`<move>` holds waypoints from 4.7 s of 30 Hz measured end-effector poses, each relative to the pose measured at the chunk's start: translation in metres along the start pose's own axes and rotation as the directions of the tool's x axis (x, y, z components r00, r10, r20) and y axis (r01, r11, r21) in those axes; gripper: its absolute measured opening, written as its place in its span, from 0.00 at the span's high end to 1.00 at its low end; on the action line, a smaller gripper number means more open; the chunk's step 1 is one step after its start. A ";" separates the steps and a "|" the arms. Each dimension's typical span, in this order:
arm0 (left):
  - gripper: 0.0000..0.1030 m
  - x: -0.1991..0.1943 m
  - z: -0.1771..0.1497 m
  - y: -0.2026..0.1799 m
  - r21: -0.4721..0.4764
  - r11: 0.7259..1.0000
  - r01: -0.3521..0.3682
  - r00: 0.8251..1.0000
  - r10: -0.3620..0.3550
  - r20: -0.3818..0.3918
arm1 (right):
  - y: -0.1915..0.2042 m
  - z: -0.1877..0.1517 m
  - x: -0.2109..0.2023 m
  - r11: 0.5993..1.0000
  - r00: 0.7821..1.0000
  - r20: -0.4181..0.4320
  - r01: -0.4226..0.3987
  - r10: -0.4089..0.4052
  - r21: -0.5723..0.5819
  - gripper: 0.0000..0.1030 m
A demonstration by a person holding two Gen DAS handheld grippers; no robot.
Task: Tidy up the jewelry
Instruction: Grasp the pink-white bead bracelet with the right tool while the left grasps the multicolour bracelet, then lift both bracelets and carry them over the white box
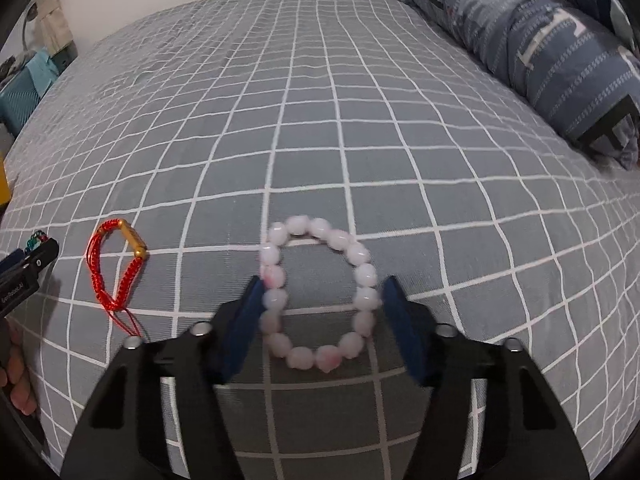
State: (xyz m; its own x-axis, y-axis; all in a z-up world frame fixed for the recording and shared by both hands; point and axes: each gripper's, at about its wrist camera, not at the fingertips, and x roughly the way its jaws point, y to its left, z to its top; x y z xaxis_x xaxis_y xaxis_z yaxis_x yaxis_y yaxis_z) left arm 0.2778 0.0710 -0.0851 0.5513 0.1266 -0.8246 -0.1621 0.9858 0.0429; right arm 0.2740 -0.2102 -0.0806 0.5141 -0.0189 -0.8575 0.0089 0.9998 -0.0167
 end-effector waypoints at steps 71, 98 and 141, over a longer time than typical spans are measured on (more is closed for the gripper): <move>0.91 -0.105 -0.001 0.006 0.027 0.994 0.110 0.989 -0.112 0.094 | 0.025 0.000 -0.087 1.000 0.984 0.177 -0.008 0.008 0.001 0.89; 0.91 -0.210 -0.015 0.060 -0.020 0.998 0.058 0.982 -0.053 0.181 | 0.090 -0.012 -0.185 0.994 0.960 0.266 -0.073 0.092 -0.081 0.89; 0.91 -0.267 -0.148 0.326 -0.351 0.917 -0.191 0.969 0.234 0.082 | 0.423 -0.126 -0.248 0.800 0.895 0.134 -0.304 0.427 -0.517 0.89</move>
State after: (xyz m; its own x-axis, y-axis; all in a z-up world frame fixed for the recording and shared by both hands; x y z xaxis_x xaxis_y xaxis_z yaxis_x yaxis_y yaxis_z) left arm -0.0435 0.3426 0.0661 0.5636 0.3621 -0.7424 -0.5413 0.8409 -0.0008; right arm 0.0420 0.2171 0.0602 0.5785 0.4097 -0.7054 -0.5929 0.8051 -0.0185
